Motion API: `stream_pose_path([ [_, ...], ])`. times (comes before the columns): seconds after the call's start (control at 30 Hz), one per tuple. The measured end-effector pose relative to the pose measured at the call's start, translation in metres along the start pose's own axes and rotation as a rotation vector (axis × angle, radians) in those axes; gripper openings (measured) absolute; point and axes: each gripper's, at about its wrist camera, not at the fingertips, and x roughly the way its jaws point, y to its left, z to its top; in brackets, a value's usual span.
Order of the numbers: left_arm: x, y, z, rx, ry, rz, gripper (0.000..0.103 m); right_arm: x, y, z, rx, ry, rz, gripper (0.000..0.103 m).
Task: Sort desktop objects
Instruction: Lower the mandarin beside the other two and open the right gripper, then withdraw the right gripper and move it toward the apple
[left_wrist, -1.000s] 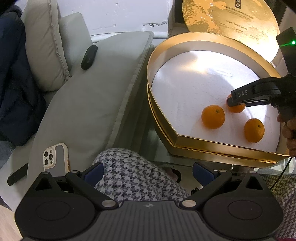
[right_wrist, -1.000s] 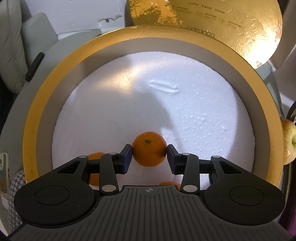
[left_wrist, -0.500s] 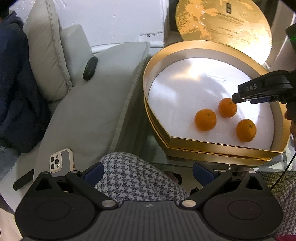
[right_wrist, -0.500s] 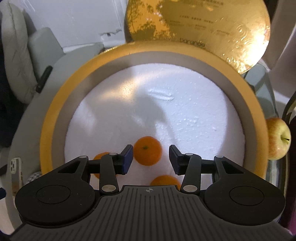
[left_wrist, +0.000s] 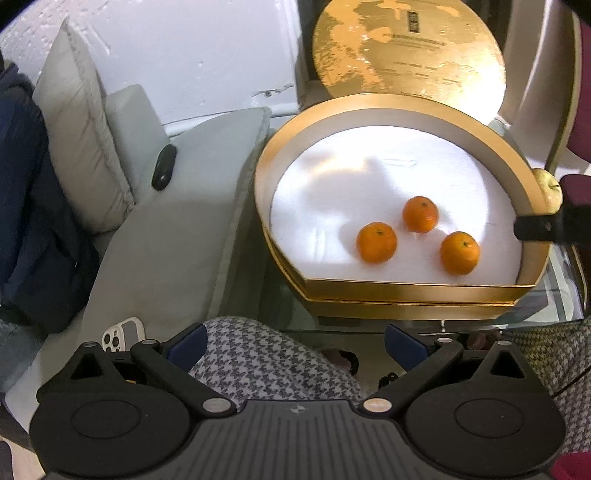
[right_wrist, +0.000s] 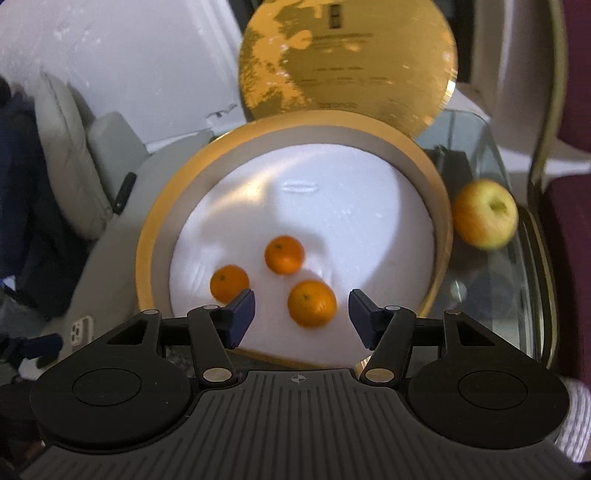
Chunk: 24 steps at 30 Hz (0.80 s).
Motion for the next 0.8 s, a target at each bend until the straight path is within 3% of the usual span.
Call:
stream_pose_path([
  [0.37,-0.01,-0.031,0.0,0.103,-0.017,-0.002,0.102,-0.018,-0.015,-0.035,0.05,-0.003,-0.011,0.062],
  [0.8,-0.016,-0.046,0.002,0.161,-0.032,0.015,0.102,-0.026,-0.027,-0.046,0.061,-0.024,-0.006,0.065],
])
